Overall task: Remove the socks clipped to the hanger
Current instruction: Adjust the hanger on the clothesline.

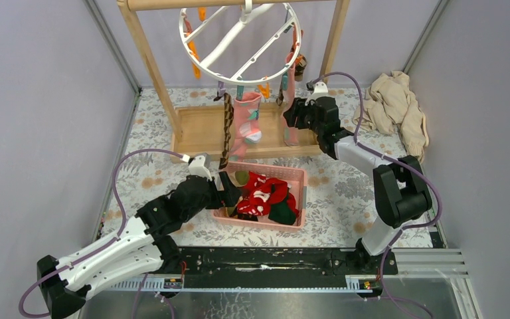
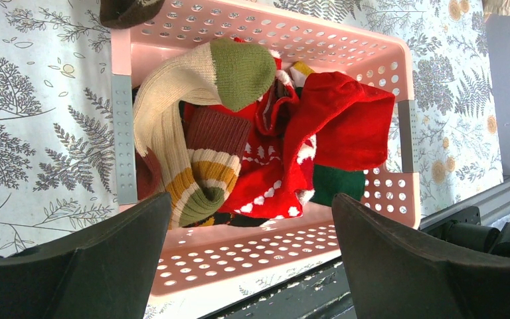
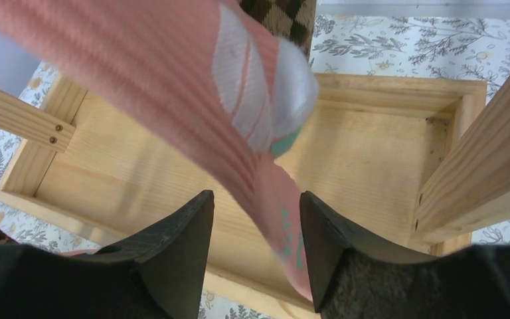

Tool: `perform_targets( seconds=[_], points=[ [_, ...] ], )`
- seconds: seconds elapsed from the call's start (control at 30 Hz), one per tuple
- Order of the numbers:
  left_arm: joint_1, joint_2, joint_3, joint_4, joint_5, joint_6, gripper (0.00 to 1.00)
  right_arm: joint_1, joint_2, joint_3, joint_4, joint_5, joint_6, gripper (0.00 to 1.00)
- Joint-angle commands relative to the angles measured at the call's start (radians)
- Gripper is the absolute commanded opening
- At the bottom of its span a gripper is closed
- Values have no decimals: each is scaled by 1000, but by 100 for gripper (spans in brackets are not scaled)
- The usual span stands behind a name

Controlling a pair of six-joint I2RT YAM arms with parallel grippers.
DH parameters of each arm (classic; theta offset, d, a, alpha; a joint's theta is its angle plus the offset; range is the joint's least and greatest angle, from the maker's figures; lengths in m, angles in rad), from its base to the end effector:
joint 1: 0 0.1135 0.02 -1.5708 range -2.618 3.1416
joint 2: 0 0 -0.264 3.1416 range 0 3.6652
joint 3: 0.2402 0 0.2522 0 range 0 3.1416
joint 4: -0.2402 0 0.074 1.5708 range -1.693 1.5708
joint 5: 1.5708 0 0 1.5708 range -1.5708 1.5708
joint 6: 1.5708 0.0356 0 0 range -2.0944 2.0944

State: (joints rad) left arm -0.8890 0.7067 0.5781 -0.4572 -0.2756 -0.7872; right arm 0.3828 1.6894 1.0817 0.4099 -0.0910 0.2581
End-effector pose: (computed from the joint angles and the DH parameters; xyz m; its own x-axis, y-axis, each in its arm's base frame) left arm 0.1084 -0.1182 0.2532 -0.6740 -0.2513 -0.6947 0.1797 0.8564 -0.4841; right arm 0.3642 0.1501 0.2635 -0.2923 0.1563 -0.9435 -0.3930 0.8797 0.2675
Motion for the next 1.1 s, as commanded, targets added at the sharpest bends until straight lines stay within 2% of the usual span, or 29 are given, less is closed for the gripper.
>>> perform_targets(
  seconds=[0.0,0.1,0.27,0.57,0.7,1.07],
  points=[
    [0,-8,37,34,5,-3,99,-16,15,73,79,-25,1,54],
    [1,-8,38,34,5,-2,99,-17,32,90,78,-54,3,42],
    [0,-4,41,34,5,0,99,-16,57,102,88,-97,16,33],
    [0,-14,31,34,3,2,99,-16,-2,53,101,-137,43,6],
    [0,-18,26,35,-2,0,99,-16,-93,9,87,-136,47,2],
    [0,-23,19,41,-10,6,99,2,-347,-103,-26,-148,49,2]
  ],
)
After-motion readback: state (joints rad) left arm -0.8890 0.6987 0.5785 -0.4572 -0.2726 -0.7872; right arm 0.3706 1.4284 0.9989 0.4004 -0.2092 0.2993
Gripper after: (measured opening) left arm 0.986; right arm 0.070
